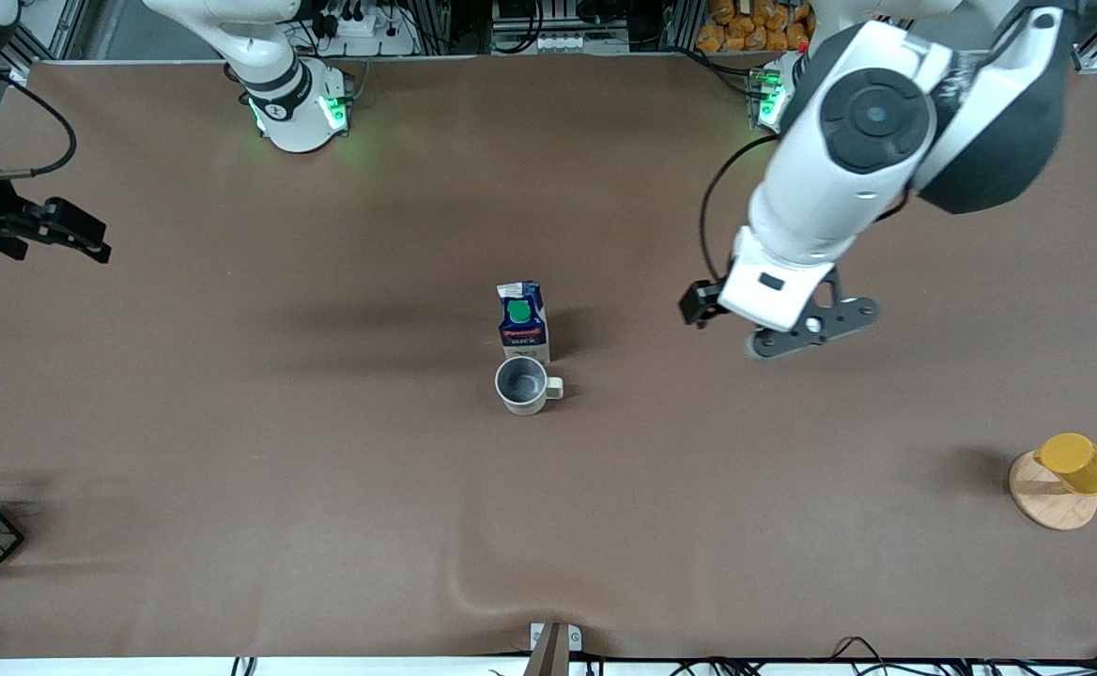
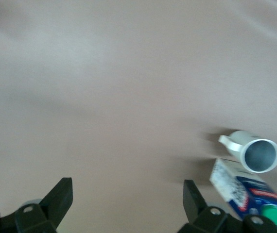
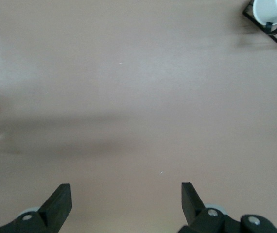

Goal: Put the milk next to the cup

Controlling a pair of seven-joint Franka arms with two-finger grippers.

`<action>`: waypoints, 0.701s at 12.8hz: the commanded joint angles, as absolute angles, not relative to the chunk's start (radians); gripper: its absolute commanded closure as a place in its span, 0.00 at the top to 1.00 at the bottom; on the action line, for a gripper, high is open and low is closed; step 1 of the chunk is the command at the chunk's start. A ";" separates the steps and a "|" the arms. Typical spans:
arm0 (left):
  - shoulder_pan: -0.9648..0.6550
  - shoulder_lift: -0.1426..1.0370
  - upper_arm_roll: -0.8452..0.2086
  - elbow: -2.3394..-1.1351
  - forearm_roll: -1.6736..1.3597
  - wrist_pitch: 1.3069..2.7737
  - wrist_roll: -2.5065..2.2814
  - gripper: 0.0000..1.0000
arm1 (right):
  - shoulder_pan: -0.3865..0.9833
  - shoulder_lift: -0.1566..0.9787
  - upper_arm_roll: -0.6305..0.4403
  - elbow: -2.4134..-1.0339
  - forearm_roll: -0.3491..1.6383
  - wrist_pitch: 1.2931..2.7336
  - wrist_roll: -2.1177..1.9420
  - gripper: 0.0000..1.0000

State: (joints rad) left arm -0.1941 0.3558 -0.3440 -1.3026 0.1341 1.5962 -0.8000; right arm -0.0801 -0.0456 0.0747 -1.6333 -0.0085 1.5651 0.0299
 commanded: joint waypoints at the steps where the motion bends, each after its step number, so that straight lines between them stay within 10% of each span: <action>1: -0.125 0.235 -0.351 -1.426 0.192 1.577 -0.689 1.00 | -0.089 -0.077 0.064 -1.644 0.081 1.549 0.040 1.00; 9: 0.094 -0.001 -0.293 -1.516 0.043 1.503 -0.122 1.00 | -0.095 -0.077 0.066 -1.643 -0.011 1.560 -0.003 1.00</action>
